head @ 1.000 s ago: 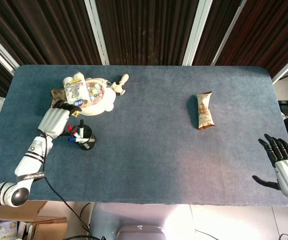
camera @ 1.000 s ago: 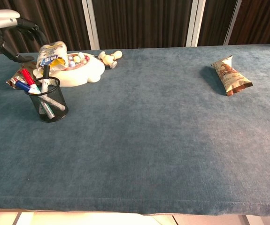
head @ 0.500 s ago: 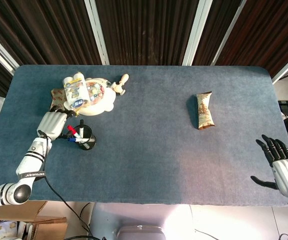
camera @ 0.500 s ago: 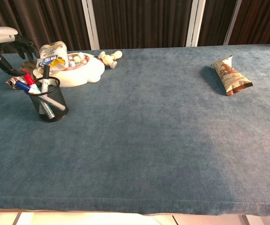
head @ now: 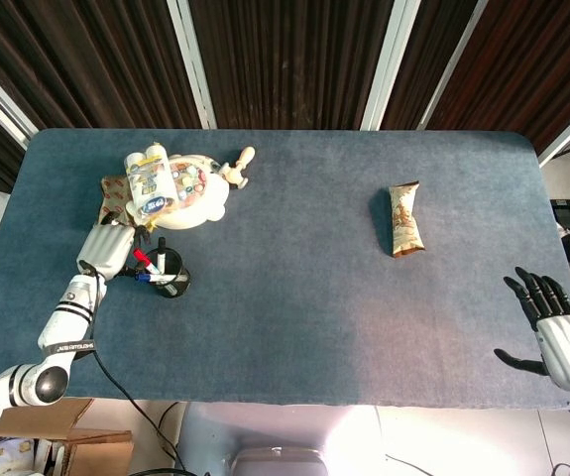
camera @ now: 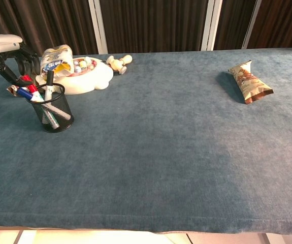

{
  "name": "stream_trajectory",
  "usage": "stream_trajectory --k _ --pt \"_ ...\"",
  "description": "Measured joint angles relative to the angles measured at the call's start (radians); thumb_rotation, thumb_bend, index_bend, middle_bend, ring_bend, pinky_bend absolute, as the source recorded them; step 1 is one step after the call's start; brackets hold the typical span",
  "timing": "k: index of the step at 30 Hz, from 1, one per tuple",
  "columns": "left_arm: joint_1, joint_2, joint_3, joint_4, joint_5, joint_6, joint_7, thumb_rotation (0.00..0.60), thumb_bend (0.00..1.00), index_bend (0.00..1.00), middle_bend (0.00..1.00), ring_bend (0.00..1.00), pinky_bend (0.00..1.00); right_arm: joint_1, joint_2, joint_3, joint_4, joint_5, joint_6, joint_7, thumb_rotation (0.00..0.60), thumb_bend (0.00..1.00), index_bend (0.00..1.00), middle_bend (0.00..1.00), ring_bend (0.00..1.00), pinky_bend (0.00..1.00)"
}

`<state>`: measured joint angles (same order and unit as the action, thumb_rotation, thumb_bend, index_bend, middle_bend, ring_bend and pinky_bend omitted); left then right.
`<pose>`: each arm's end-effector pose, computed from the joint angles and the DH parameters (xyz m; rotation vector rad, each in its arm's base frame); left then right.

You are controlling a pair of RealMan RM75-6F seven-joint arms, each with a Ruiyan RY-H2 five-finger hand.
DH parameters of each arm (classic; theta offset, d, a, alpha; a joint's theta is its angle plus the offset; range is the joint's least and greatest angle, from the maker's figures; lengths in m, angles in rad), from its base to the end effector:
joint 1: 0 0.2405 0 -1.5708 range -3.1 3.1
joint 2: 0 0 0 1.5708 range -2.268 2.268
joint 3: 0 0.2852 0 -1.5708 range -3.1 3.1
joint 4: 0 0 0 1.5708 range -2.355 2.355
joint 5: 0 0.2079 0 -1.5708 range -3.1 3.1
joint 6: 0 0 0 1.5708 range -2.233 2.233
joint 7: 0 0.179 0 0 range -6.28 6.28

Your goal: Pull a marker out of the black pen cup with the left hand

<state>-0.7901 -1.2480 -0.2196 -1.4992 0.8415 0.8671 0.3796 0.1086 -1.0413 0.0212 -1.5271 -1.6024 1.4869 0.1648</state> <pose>-0.2108 0.4519 0.0953 -1.6653 -0.9341 -0.7262 -0.3384 -0.2209 0.1975 1.4925 -0.8747 0.9514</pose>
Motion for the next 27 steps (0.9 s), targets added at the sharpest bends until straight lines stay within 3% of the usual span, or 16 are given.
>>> stream_trajectory --k 6,15,20,27 --pt "-0.012 -0.004 0.009 -0.001 -0.015 0.009 0.019 0.6 0.3 0.47 0.54 0.44 0.14 -0.002 -0.004 -0.002 0.005 0.003 -0.003 0.005 0.6 0.0 0.0 0.0 0.0 0.0" --pt "-0.012 0.014 0.029 -0.029 -0.042 0.017 0.034 0.6 0.31 0.38 0.45 0.42 0.15 0.0 -0.006 -0.002 0.013 0.002 -0.007 0.014 0.6 0.0 0.0 0.0 0.0 0.0" --pt "-0.005 0.025 0.038 -0.043 -0.044 0.029 0.032 0.6 0.3 0.45 0.51 0.46 0.16 0.002 -0.01 -0.003 0.016 0.0 -0.009 0.018 0.6 0.0 0.0 0.0 0.0 0.0" --pt "-0.004 0.013 0.033 -0.035 -0.036 0.033 0.002 0.6 0.38 0.64 0.7 0.61 0.2 0.001 -0.007 -0.004 0.015 -0.003 -0.004 0.023 0.6 0.0 0.0 0.0 0.0 0.0"
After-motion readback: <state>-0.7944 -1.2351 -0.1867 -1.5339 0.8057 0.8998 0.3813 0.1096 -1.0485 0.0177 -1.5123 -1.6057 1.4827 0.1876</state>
